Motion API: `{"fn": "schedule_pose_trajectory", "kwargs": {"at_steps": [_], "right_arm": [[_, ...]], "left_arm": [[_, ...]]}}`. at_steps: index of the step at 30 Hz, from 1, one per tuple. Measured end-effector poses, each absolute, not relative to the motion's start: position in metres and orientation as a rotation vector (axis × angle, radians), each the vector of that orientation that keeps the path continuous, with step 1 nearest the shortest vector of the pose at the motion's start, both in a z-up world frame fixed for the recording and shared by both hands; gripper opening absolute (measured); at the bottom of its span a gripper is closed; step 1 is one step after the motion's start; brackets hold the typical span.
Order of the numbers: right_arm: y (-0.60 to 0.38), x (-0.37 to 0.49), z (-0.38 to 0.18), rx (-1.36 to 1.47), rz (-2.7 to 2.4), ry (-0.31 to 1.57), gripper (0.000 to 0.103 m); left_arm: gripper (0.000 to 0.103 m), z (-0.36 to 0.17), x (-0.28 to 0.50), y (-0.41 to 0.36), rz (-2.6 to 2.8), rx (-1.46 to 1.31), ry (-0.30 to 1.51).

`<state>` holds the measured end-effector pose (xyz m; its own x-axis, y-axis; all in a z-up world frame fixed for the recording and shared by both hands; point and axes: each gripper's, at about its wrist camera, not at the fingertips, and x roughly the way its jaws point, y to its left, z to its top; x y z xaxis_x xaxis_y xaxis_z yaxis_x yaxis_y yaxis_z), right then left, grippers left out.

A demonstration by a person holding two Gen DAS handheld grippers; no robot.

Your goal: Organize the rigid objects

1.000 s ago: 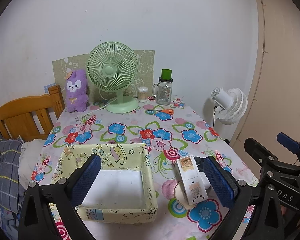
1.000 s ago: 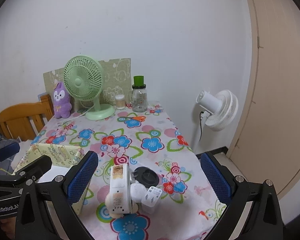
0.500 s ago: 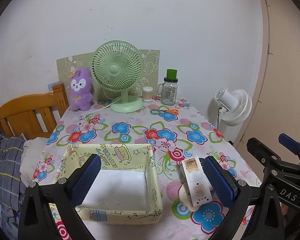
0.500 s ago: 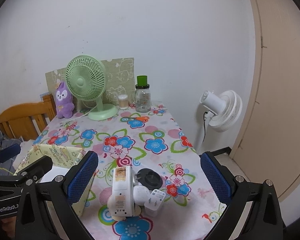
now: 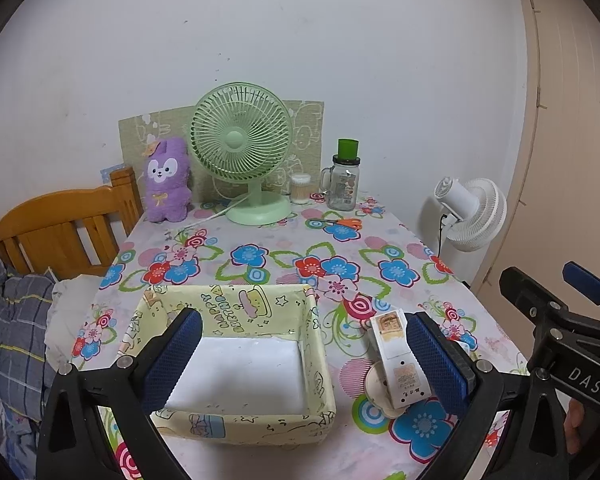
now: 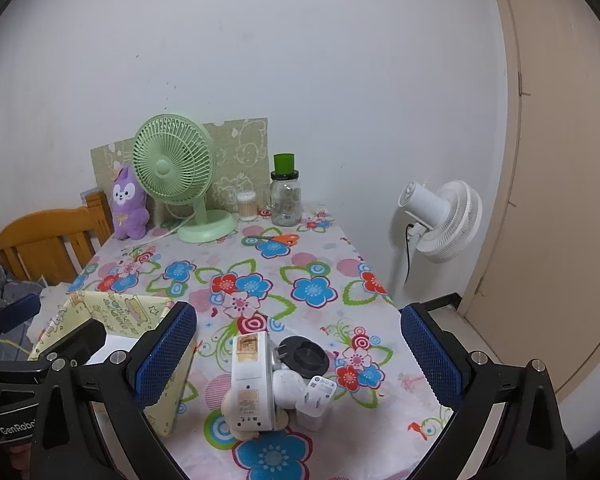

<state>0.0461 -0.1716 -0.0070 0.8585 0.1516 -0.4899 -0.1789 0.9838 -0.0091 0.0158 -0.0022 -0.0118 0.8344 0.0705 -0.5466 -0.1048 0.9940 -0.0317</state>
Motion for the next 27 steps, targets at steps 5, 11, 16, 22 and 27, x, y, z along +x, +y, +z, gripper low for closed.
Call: {"fn": "schedule_pose_trajectory", "kwargs": {"at_steps": [5, 11, 16, 22, 27], "right_arm": [[-0.1719, 0.0452, -0.0060, -0.041, 0.174, 0.511, 0.103], [-0.1729, 0.0425, -0.0054, -0.027, 0.188, 0.512, 0.103], [-0.1704, 0.0409, -0.0053, -0.031, 0.202, 0.515, 0.103], [-0.1672, 0.0391, -0.0057, -0.042, 0.211, 0.510, 0.103], [-0.1651, 0.0380, -0.0061, -0.052, 0.213, 0.506, 0.103]], "left_arm": [[0.103, -0.0108, 0.0150, -0.0023, 0.105, -0.051, 0.578], [0.103, -0.0120, 0.0153, -0.0019, 0.115, -0.040, 0.580], [0.103, -0.0133, 0.0142, -0.0028, 0.108, -0.038, 0.583], [0.103, -0.0136, 0.0120, -0.0039, 0.104, -0.032, 0.573], [0.102, -0.0146, 0.0112, -0.0053, 0.101, -0.031, 0.571]]}}
